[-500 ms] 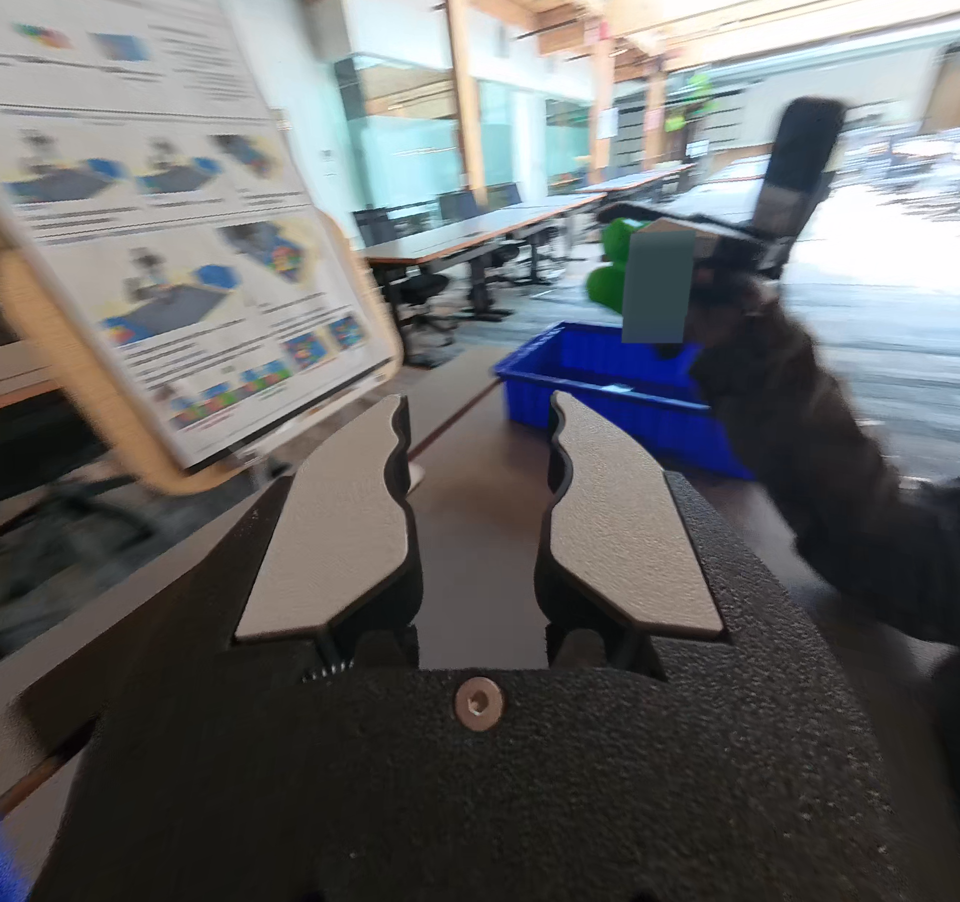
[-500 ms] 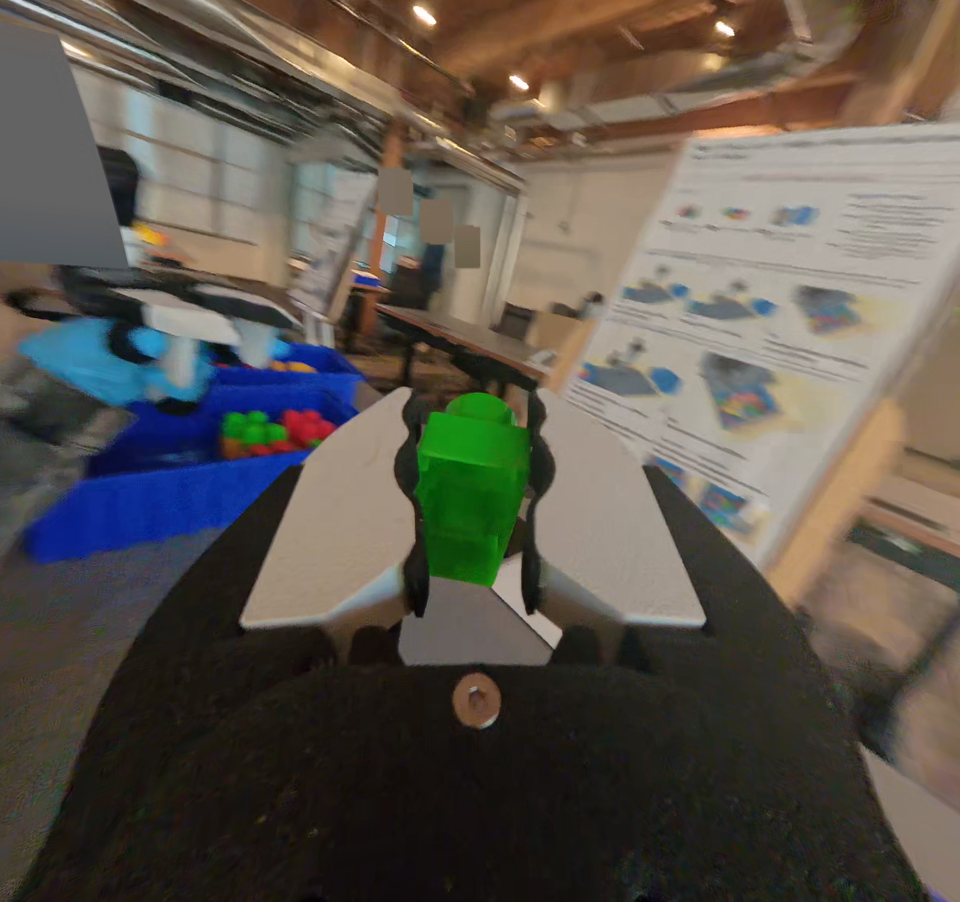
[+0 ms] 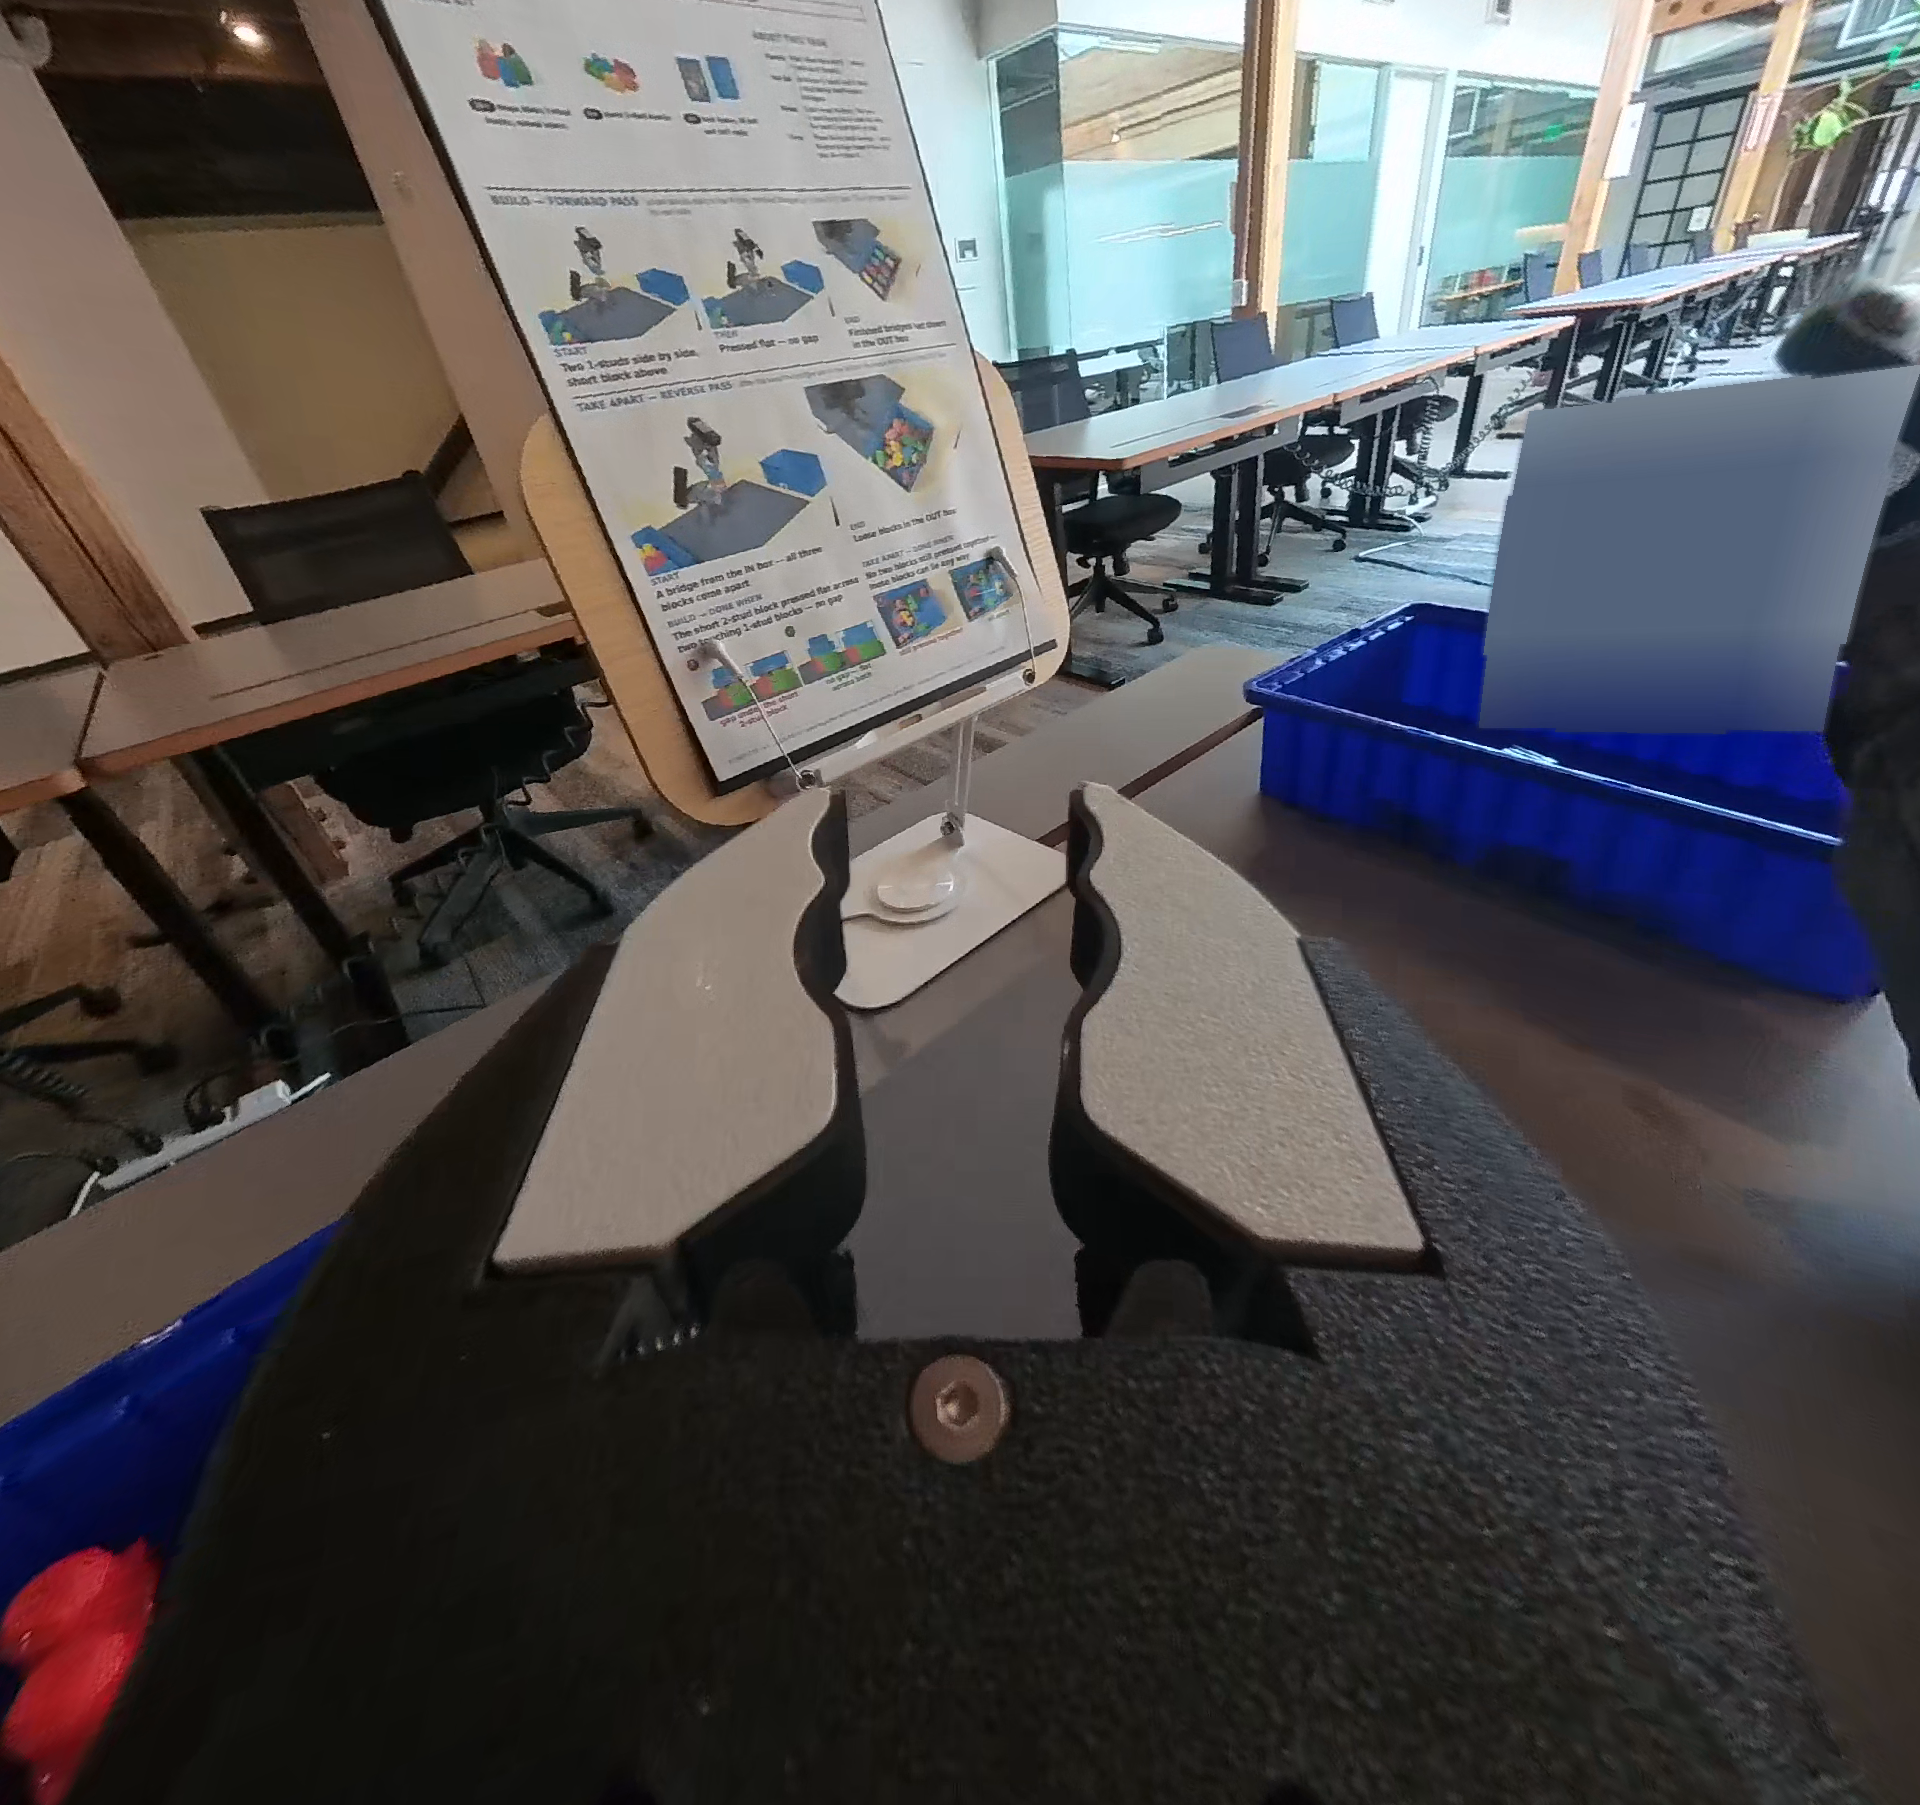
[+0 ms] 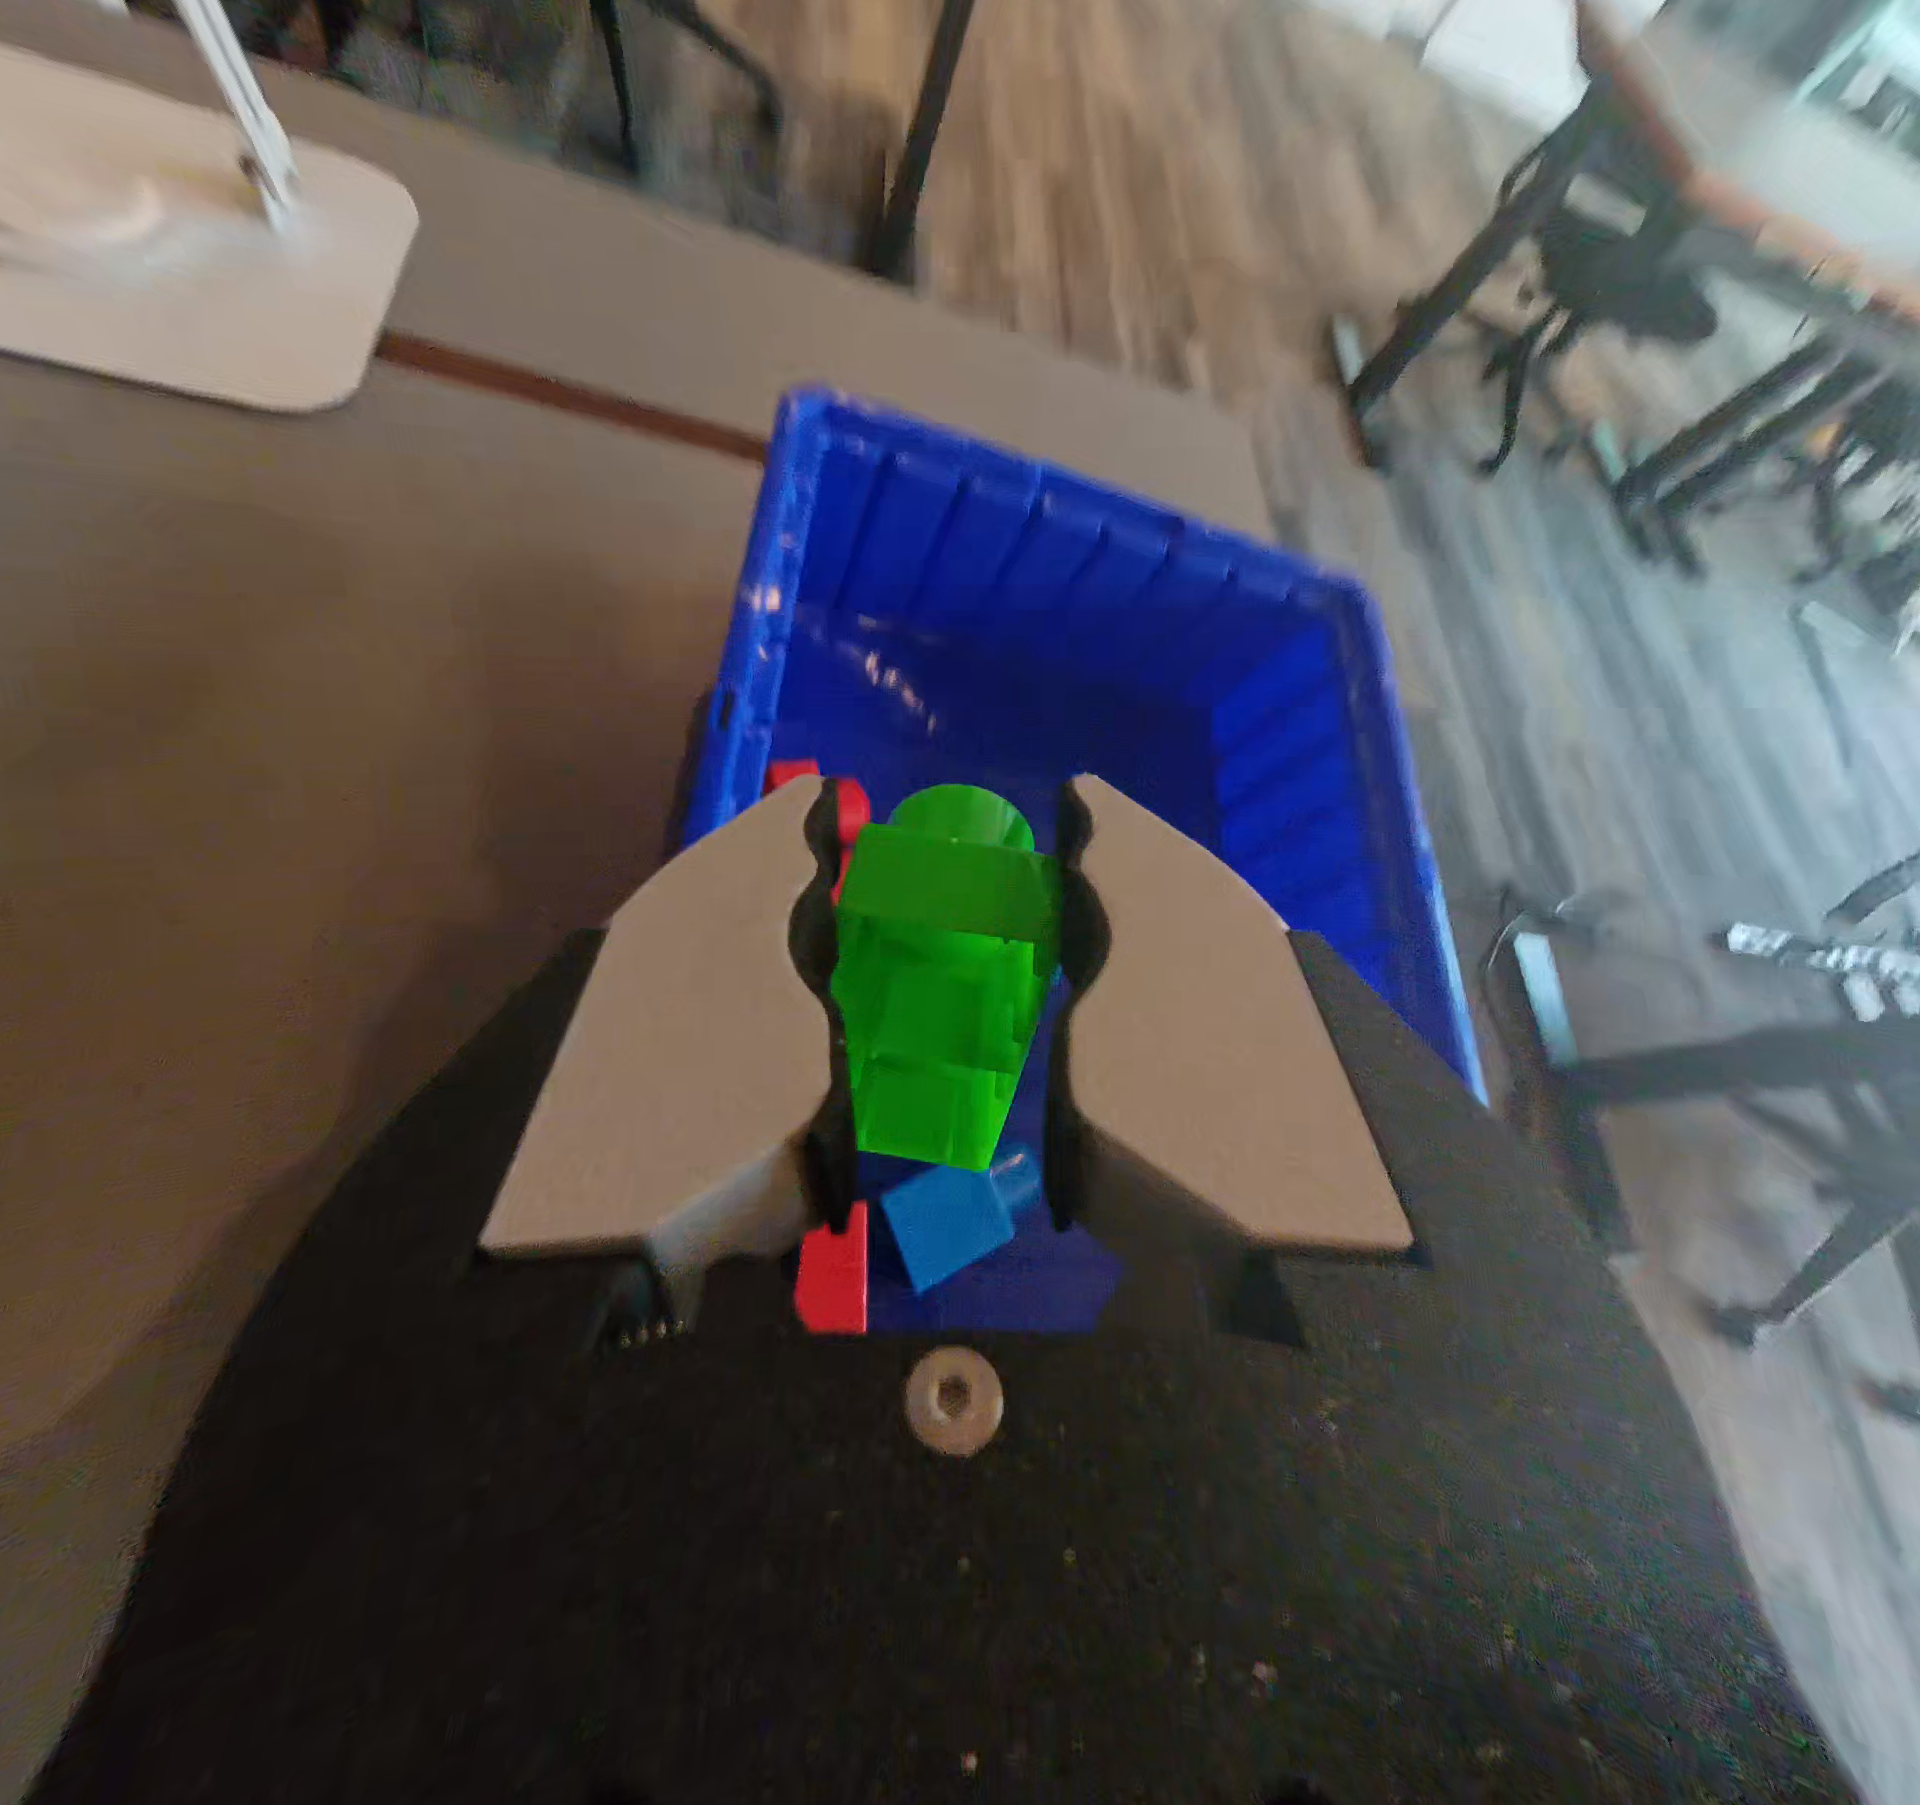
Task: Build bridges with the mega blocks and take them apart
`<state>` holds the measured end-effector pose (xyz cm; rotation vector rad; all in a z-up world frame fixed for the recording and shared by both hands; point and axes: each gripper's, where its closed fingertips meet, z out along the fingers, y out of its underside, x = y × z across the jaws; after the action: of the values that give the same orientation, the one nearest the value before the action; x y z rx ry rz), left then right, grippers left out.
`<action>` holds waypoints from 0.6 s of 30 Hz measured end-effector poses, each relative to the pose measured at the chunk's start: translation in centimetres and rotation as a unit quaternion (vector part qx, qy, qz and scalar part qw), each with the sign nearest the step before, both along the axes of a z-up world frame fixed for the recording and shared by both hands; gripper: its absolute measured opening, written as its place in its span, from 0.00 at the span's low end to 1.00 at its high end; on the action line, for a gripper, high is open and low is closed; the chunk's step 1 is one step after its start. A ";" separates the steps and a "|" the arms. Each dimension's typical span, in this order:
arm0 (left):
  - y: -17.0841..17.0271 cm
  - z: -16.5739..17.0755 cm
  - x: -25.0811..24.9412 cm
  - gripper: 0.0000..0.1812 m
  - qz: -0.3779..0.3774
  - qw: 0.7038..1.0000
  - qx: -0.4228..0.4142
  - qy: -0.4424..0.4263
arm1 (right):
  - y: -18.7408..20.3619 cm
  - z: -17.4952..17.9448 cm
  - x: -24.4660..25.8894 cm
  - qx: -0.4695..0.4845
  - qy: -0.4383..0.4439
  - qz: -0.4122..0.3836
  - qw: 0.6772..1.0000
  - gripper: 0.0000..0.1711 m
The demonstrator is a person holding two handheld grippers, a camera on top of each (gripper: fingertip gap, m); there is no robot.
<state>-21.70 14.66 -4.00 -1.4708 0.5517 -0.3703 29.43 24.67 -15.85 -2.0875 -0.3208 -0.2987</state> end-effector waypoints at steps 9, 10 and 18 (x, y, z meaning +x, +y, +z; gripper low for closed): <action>0.4 -0.4 -0.1 0.22 0.005 1.000 -0.008 0.009 | -0.5 -8.2 2.7 -0.166 0.070 -0.049 0.982 0.23; 0.4 -0.5 -0.1 0.22 0.006 1.000 -0.010 0.011 | -0.7 -9.0 2.8 -0.185 0.074 -0.053 0.978 0.23; 0.6 -1.1 0.5 0.22 -0.001 0.999 -0.021 0.029 | -0.5 -10.6 2.7 -0.214 0.075 -0.039 0.973 0.25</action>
<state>-21.15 15.28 -5.11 -1.5260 0.5945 -0.3431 32.15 24.15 -26.49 -2.5371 -0.2258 -0.1227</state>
